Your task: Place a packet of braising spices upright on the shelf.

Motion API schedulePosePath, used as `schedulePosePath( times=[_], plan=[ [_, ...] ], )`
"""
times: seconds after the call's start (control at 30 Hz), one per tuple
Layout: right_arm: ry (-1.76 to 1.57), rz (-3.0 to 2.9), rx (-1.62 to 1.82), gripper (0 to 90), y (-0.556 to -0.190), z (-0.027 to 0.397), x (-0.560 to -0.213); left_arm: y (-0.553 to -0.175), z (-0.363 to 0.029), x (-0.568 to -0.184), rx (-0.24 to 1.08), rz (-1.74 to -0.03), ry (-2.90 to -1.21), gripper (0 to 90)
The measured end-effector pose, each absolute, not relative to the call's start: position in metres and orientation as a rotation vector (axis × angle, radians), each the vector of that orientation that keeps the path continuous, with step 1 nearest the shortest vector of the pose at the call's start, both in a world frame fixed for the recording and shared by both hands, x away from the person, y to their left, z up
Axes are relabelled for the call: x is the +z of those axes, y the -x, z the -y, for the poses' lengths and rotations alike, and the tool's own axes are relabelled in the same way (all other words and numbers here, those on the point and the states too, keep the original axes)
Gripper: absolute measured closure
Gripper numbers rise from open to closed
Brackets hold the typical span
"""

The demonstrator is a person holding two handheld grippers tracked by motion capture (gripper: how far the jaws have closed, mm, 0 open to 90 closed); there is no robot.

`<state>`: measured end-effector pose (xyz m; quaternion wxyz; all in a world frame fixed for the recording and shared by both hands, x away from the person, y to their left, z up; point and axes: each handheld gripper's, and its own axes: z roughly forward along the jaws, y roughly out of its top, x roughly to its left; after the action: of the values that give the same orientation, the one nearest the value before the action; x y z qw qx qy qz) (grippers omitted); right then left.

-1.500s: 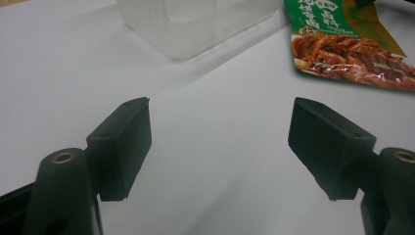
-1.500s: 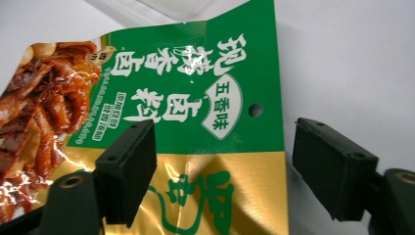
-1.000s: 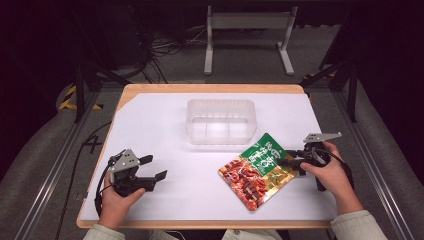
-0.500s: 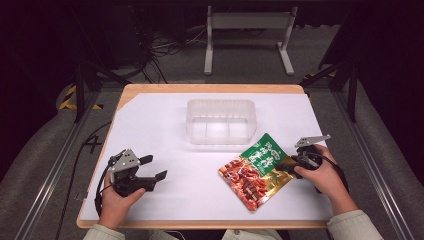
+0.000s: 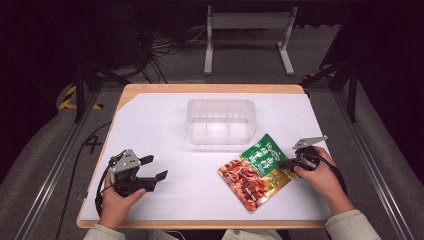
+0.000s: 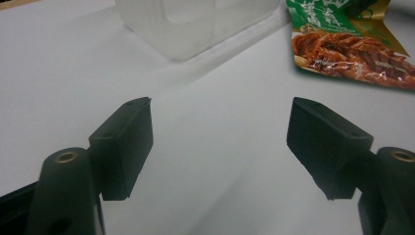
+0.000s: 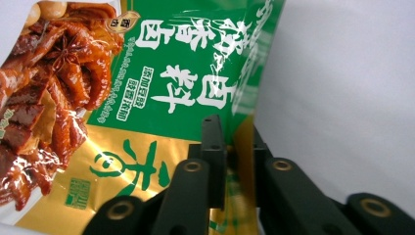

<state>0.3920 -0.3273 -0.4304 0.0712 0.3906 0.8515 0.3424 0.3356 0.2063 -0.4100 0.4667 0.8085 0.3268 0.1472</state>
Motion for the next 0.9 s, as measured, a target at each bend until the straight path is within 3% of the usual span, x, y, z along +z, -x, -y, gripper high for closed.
schedulePosePath(
  times=[0.9],
  plan=[
    [-1.119, -2.505, 1.314, 90.0, -0.365, 0.322, -0.351, -0.333, -0.208, -0.410, 0.371, -0.814, -1.983, 30.8]
  ],
)
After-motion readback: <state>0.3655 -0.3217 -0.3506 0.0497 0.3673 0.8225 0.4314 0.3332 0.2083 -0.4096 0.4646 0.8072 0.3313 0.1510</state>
